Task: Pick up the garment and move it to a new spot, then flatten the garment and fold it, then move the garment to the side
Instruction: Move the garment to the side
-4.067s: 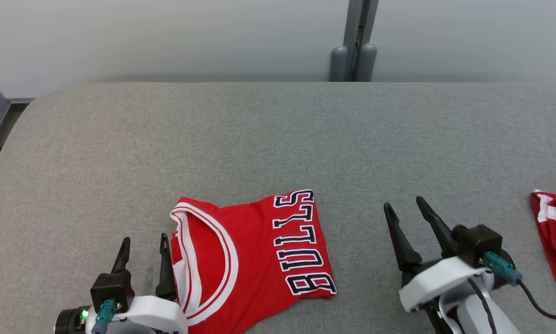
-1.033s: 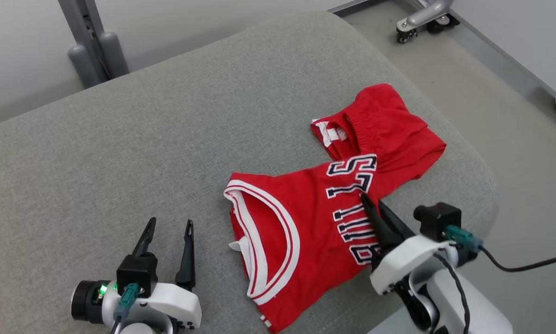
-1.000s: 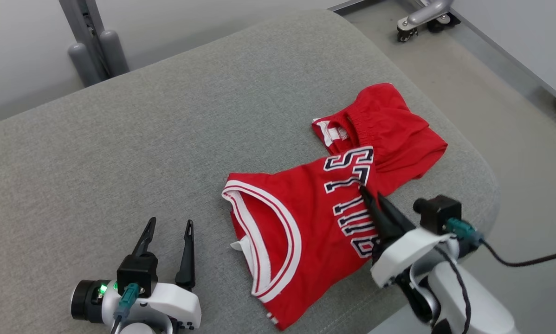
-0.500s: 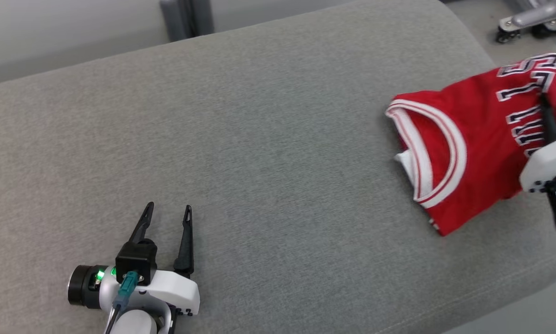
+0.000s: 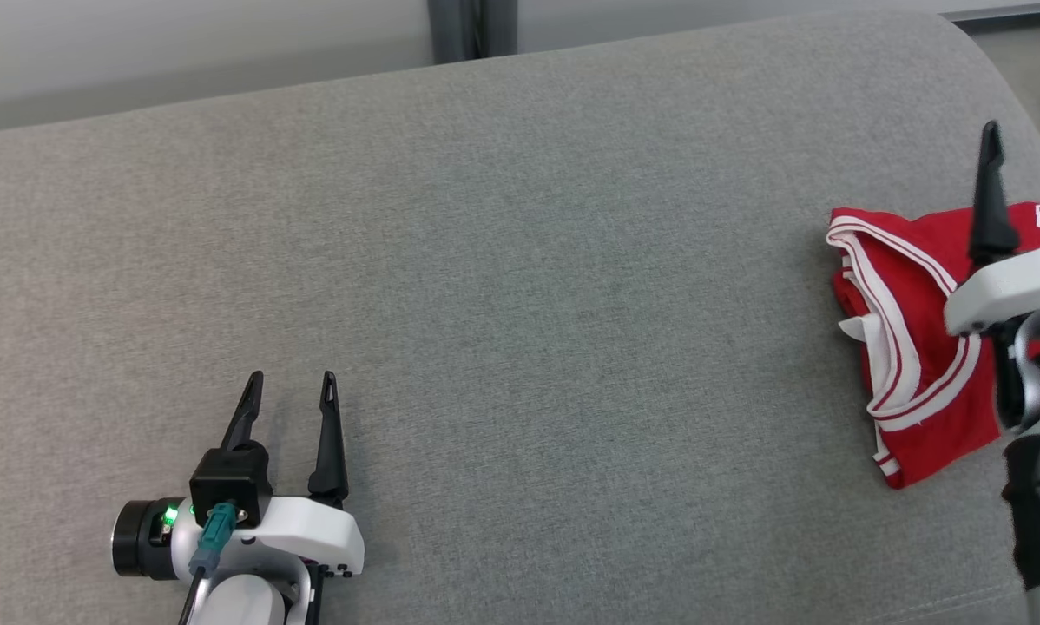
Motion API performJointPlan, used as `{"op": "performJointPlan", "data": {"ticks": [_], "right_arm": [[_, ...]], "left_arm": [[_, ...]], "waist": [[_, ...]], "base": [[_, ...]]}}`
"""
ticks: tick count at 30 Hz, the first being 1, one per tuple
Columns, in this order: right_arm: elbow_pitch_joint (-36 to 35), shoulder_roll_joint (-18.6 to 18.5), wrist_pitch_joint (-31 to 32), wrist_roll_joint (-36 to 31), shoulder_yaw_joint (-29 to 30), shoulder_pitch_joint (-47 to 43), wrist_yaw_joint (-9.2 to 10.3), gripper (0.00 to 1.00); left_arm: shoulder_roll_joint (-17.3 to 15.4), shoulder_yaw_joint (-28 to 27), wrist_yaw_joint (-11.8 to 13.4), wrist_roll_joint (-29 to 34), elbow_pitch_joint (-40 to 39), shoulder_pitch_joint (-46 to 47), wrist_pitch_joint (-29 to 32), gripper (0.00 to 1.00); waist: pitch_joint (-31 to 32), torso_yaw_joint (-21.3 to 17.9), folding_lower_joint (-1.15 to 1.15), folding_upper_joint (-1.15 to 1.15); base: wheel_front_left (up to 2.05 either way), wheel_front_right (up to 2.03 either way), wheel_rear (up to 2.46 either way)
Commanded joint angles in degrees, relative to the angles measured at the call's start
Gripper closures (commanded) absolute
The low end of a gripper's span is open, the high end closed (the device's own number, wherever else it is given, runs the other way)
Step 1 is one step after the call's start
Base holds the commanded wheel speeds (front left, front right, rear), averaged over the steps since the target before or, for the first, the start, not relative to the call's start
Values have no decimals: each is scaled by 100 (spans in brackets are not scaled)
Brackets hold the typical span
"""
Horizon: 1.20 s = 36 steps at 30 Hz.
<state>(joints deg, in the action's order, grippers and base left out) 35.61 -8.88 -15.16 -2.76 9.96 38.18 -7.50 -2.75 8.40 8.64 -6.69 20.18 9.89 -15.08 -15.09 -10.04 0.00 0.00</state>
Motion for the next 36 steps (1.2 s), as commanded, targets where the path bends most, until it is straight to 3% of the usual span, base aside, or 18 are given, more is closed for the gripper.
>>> {"op": "performJointPlan", "data": {"ticks": [1, 9, 20, 36], "right_arm": [[-187, 149, 7, 157, -142, -368, 2, 0], [-550, 487, 6, 565, -546, -1473, 2, 0], [-643, 577, 6, 967, -684, -2425, 2, 0], [-851, 578, 6, 1001, -959, -2951, 2, 0]], "left_arm": [[-32, -6, 49, -47, -23, -13, -7, 0], [-28, -4, 72, -167, -14, -171, -7, 0], [-29, 41, 75, -354, 31, -447, -6, 0], [-29, -318, -202, -423, 42, -913, -7, 0]], "waist": [[160, 195, 0, 0], [421, 618, 0, 0], [815, 1022, 0, 0], [1416, 978, 0, 0]], "base": [[0, 0, 0], [0, 0, 0], [0, 0, 0], [0, 0, 0]]}}
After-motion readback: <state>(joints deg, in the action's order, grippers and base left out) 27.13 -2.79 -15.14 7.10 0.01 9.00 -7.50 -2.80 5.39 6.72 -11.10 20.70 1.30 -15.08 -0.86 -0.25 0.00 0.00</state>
